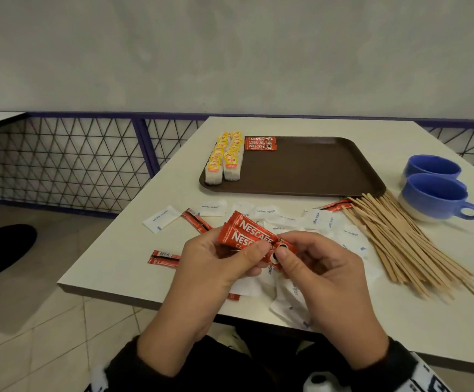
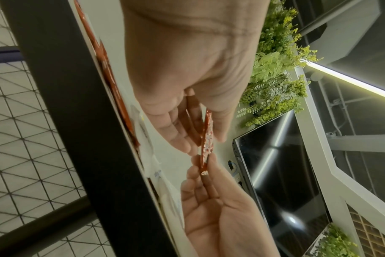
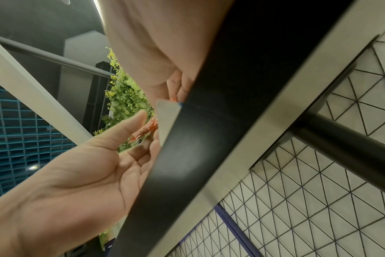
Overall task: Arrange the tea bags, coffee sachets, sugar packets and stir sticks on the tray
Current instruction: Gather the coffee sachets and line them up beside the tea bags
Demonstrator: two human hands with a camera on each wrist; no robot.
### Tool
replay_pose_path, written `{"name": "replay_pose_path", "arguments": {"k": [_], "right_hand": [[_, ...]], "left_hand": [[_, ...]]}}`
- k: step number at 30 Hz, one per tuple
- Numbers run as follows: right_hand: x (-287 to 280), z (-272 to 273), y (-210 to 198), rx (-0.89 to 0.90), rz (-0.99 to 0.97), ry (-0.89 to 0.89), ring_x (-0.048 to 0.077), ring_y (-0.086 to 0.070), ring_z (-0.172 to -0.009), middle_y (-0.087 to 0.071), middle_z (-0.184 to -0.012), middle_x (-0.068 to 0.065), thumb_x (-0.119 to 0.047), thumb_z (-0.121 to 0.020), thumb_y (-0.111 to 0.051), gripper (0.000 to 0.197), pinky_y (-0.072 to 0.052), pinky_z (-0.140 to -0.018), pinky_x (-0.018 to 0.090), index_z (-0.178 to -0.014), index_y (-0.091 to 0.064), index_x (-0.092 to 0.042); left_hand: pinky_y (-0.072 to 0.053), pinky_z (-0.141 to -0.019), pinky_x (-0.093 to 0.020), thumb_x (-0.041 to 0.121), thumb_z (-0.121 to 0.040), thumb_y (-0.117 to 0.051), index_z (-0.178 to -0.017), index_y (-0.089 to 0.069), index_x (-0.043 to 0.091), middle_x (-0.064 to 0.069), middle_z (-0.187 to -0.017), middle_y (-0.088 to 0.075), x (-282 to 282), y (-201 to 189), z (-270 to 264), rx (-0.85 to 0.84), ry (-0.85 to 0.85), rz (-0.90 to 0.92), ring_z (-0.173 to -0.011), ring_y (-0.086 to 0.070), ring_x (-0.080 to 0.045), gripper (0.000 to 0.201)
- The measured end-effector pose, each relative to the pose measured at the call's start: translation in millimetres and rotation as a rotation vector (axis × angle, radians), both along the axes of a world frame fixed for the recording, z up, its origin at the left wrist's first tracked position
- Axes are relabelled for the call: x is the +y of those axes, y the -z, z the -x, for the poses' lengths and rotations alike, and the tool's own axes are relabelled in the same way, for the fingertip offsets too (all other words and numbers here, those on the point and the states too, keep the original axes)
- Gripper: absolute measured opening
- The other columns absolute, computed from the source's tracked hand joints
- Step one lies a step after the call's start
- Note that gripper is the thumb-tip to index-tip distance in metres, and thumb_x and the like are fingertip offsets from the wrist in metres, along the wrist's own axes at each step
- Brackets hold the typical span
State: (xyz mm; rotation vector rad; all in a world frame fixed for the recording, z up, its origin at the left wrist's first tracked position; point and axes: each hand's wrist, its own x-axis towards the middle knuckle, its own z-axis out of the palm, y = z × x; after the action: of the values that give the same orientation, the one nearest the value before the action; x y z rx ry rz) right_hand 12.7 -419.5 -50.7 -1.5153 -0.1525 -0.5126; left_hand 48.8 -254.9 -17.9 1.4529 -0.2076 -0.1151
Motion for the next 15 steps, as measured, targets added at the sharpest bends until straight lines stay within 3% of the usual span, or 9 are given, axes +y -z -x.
{"name": "replay_pose_path", "arguments": {"k": [4, 9, 15], "right_hand": [[0.4, -0.9, -0.8, 0.004, -0.022, 0.019, 0.01, -0.07, -0.078, -0.078, -0.089, 0.003, -0.009, -0.081, -0.075, 0.02, -0.055, -0.069, 0.019, -0.1, -0.077, -0.016], [0.4, -0.2, -2.5, 0.047, -0.04, 0.041, 0.013, -0.073, -0.085, -0.078, -0.094, 0.004, -0.003, -0.082, -0.076, 0.025, -0.057, -0.071, 0.019, -0.104, -0.077, -0.016], [2.5, 0.0, -4.1, 0.066, -0.013, 0.08, 0.014, -0.075, -0.086, -0.079, -0.093, 0.001, -0.005, -0.081, -0.075, 0.025, -0.058, -0.071, 0.019, -0.099, -0.078, -0.021]], "left_hand": [[-0.058, -0.076, -0.042, 0.04, -0.074, -0.075, -0.089, -0.08, 0.024, -0.013, -0.077, -0.075, 7.5, -0.2, -2.2, -0.046, -0.072, -0.015, -0.069, -0.067, -0.025, 0.023], [-0.06, -0.072, -0.033, 0.031, -0.076, -0.076, -0.088, -0.08, 0.019, -0.012, -0.077, -0.076, 10.9, 1.1, -2.1, -0.052, -0.073, -0.028, -0.068, -0.069, -0.02, 0.018], [-0.06, -0.071, -0.026, 0.025, -0.083, -0.075, -0.099, -0.077, 0.014, -0.007, -0.081, -0.077, 14.5, 1.2, -2.2, -0.086, -0.029, -0.071, -0.07, -0.072, -0.014, 0.02]]}}
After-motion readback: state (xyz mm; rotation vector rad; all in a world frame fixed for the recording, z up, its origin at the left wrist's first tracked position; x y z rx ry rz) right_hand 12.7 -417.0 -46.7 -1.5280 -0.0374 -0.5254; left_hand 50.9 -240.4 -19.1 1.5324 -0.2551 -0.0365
